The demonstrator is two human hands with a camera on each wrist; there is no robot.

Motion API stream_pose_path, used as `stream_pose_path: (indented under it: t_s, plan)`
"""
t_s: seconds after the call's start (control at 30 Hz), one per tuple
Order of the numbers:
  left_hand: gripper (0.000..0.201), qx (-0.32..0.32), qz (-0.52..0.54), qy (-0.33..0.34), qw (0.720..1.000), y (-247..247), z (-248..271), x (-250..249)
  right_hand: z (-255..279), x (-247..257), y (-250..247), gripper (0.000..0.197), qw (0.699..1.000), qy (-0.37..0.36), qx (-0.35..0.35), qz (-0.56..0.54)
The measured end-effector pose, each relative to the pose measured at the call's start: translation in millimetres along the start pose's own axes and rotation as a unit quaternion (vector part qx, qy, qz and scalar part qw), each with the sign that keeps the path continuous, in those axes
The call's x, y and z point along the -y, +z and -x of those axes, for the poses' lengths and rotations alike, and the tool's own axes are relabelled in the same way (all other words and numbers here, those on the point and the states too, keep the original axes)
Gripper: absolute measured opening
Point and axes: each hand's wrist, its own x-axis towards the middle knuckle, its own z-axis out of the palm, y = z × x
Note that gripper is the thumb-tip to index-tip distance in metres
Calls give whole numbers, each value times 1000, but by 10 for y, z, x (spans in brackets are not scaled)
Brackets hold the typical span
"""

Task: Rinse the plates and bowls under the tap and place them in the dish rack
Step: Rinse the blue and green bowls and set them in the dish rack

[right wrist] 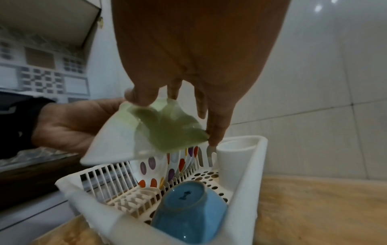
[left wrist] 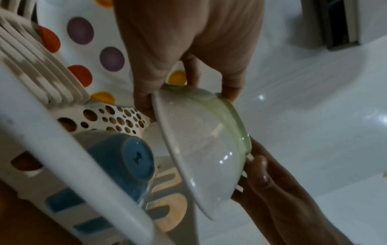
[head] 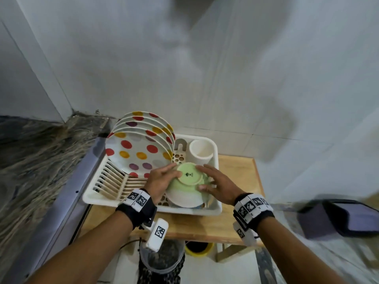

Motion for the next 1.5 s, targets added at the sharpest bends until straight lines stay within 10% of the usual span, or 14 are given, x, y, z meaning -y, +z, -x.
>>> stream_pose_path:
  t_s: [0.67,1.17,1.5]
  plan:
    - [70,-65,-71,-53,994,133,-605,483,-415,-383,236,60,993,53,35,102]
    - [74,31,-223,-102,969,57,-778,532,-538,-450,372,64,960,32,102,259]
    - [38,45,-312,-98,944,-79,-627,310,-676,-163,254,58,971,74,124,193]
